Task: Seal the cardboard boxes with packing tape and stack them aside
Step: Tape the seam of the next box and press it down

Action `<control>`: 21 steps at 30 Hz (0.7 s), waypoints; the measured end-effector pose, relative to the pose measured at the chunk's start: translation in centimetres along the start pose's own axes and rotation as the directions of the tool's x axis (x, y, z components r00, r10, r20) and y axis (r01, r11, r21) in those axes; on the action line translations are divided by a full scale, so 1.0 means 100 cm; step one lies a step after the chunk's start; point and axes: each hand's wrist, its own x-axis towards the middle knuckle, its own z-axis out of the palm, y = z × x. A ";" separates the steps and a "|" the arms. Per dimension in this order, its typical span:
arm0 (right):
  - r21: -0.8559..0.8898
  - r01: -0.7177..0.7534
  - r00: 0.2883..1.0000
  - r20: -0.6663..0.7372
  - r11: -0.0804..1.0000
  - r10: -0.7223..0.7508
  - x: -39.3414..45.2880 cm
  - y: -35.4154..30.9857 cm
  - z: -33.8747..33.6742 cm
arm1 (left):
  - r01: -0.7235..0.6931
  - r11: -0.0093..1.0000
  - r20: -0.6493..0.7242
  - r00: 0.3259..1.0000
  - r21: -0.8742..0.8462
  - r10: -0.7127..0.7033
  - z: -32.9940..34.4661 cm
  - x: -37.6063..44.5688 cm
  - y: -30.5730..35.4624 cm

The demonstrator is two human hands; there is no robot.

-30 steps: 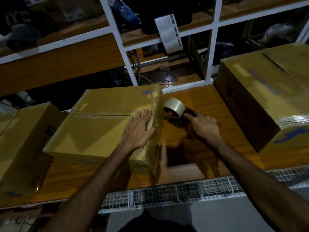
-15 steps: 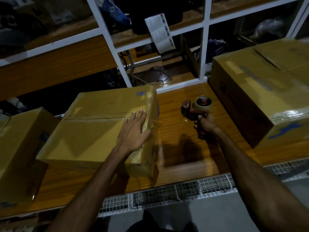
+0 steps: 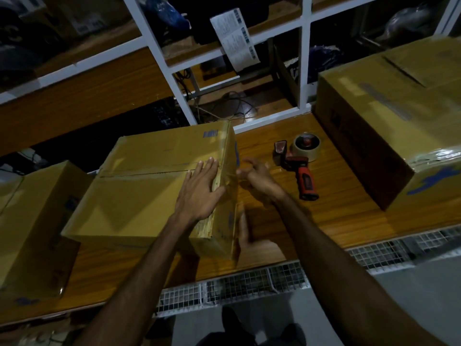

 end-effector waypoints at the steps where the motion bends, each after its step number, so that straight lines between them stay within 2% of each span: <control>1: 0.049 -0.036 0.999 0.023 0.998 0.035 0.004 0.006 0.005 | 0.001 1.000 0.001 1.000 -0.005 -0.001 0.000 0.000 0.000; 5: 0.184 -0.114 0.992 -0.028 0.976 0.121 0.014 0.028 0.012 | 0.000 1.000 -0.007 1.000 -0.011 0.000 0.000 0.000 0.000; 11: 0.366 -0.139 0.988 -0.014 0.920 0.155 0.013 0.035 0.003 | 0.010 1.000 -0.001 1.000 -0.021 -0.010 -0.001 0.000 0.001; 13: 0.410 -0.186 0.981 0.028 0.893 0.192 0.010 0.036 -0.004 | 0.010 1.000 -0.002 1.000 -0.022 -0.011 0.000 0.000 0.001; 16: 0.334 -0.255 0.967 0.086 0.907 0.240 0.009 0.038 -0.007 | 0.010 1.000 -0.013 1.000 -0.023 -0.010 0.000 0.000 0.000; 21: 0.139 -0.256 0.967 0.032 0.957 0.254 0.015 0.037 0.007 | 0.011 1.000 -0.005 1.000 -0.019 -0.011 0.000 0.000 0.002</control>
